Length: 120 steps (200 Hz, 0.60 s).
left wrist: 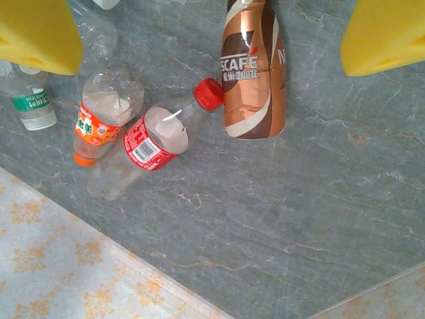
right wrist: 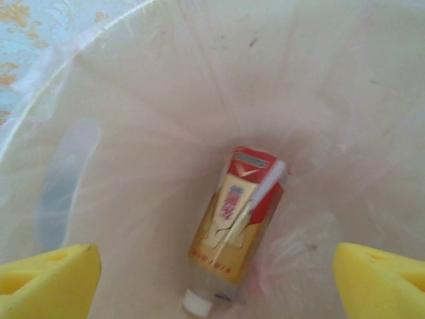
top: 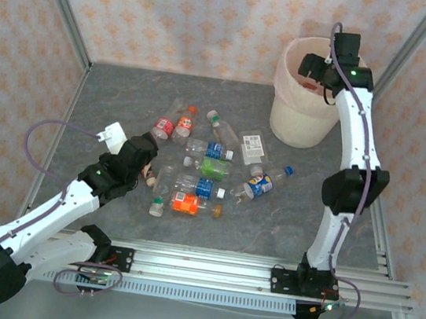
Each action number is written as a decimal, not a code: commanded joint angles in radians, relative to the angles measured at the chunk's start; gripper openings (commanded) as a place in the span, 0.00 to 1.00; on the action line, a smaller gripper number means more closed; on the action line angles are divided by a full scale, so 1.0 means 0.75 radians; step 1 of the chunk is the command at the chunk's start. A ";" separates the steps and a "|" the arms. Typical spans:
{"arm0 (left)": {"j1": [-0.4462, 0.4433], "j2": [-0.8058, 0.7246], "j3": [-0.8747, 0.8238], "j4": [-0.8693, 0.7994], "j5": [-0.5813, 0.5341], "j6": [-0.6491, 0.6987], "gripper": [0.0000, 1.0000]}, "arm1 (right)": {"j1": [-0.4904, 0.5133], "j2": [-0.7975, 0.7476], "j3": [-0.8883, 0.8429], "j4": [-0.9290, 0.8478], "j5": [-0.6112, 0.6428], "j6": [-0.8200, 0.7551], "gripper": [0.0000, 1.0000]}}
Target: Put the plastic bottles in the bin
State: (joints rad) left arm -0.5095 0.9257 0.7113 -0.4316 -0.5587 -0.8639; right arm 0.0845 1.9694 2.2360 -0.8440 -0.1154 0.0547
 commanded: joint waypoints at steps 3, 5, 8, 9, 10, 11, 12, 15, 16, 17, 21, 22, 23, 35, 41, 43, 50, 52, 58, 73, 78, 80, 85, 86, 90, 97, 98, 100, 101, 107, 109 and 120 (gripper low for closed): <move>0.016 0.005 0.017 -0.029 -0.034 -0.028 1.00 | 0.008 -0.278 -0.272 0.197 0.025 -0.004 0.92; 0.017 0.005 0.016 -0.028 -0.035 -0.028 1.00 | 0.007 -0.298 -0.293 0.216 0.019 -0.004 0.92; 0.017 0.005 0.016 -0.027 -0.033 -0.030 1.00 | 0.008 -0.324 -0.328 0.239 0.014 -0.001 0.93; 0.017 0.005 0.017 -0.026 -0.034 -0.029 1.00 | 0.008 -0.338 -0.349 0.244 0.011 -0.001 0.93; 0.017 0.005 0.017 -0.026 -0.033 -0.030 1.00 | 0.008 -0.349 -0.365 0.249 0.009 0.001 0.93; 0.018 0.006 0.016 -0.025 -0.033 -0.030 1.00 | 0.008 -0.359 -0.374 0.260 0.006 0.002 0.93; 0.019 0.007 0.016 -0.024 -0.033 -0.030 1.00 | 0.008 -0.371 -0.385 0.265 0.002 0.003 0.93; 0.019 0.008 0.017 -0.023 -0.033 -0.030 1.00 | 0.007 -0.403 -0.429 0.287 -0.006 0.009 0.93; 0.020 0.009 0.016 -0.022 -0.032 -0.030 1.00 | 0.009 -0.414 -0.439 0.293 -0.009 0.010 0.94; 0.020 0.009 0.017 -0.021 -0.031 -0.029 1.00 | 0.008 -0.419 -0.451 0.303 -0.013 0.011 0.94; 0.022 0.012 0.016 -0.018 -0.030 -0.030 1.00 | 0.009 -0.466 -0.512 0.333 -0.026 0.017 0.95; 0.022 0.013 0.016 -0.018 -0.029 -0.030 1.00 | 0.010 -0.477 -0.525 0.342 -0.027 0.020 0.95; 0.022 0.013 0.016 -0.018 -0.027 -0.029 1.00 | 0.009 -0.488 -0.538 0.349 -0.031 0.022 0.95; 0.025 0.025 0.020 -0.016 -0.017 -0.031 1.00 | 0.012 -0.616 -0.686 0.424 -0.053 0.053 0.96; 0.027 0.031 0.023 -0.012 -0.009 -0.032 1.00 | 0.014 -0.680 -0.751 0.457 -0.062 0.067 0.98; 0.028 0.034 0.025 -0.012 -0.007 -0.032 1.00 | 0.016 -0.702 -0.770 0.469 -0.065 0.075 0.98; 0.030 0.044 0.026 -0.008 0.003 -0.034 1.00 | 0.016 -0.778 -0.850 0.509 -0.083 0.096 1.00; 0.032 0.047 0.026 -0.005 0.006 -0.034 1.00 | 0.018 -0.799 -0.869 0.518 -0.089 0.105 0.99; 0.033 0.055 0.027 -0.002 0.013 -0.038 1.00 | 0.018 -0.857 -0.925 0.549 -0.109 0.127 0.99; 0.039 0.081 0.037 -0.005 0.026 -0.050 1.00 | 0.020 -0.998 -1.074 0.603 -0.156 0.204 0.99; 0.043 0.092 0.043 -0.012 0.030 -0.058 1.00 | 0.021 -1.037 -1.116 0.621 -0.165 0.239 0.99; 0.045 0.097 0.047 -0.014 0.032 -0.061 1.00 | 0.022 -1.040 -1.144 0.627 -0.168 0.254 0.99; 0.047 0.108 0.055 -0.023 0.038 -0.065 1.00 | 0.022 -1.108 -1.191 0.645 -0.178 0.280 0.99; 0.048 0.112 0.056 -0.023 0.038 -0.067 1.00 | 0.022 -1.115 -1.202 0.647 -0.180 0.283 0.99; 0.051 0.122 0.064 -0.031 0.042 -0.070 1.00 | 0.024 -1.147 -1.232 0.653 -0.180 0.308 0.99; 0.058 0.140 0.081 -0.044 0.054 -0.073 1.00 | 0.024 -1.199 -1.304 0.663 -0.172 0.356 0.99; 0.059 0.143 0.084 -0.044 0.056 -0.072 1.00 | 0.024 -1.206 -1.312 0.663 -0.171 0.363 0.99; 0.059 0.148 0.086 -0.047 0.057 -0.073 1.00 | 0.024 -1.220 -1.326 0.668 -0.170 0.375 0.99; 0.060 0.150 0.088 -0.049 0.059 -0.073 1.00 | 0.024 -1.229 -1.336 0.668 -0.168 0.382 0.99; 0.063 0.166 0.105 -0.059 0.067 -0.072 1.00 | 0.025 -1.269 -1.385 0.669 -0.168 0.424 0.99; 0.066 0.170 0.109 -0.064 0.072 -0.073 1.00 | 0.026 -1.280 -1.403 0.671 -0.167 0.438 0.99; 0.069 0.194 0.127 -0.071 0.086 -0.066 1.00 | 0.026 -1.341 -1.483 0.673 -0.195 0.498 0.99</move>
State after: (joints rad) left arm -0.4694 1.0443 0.7532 -0.4435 -0.5045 -0.8928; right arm 0.0986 1.0344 1.2400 -0.3977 -0.2226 0.2790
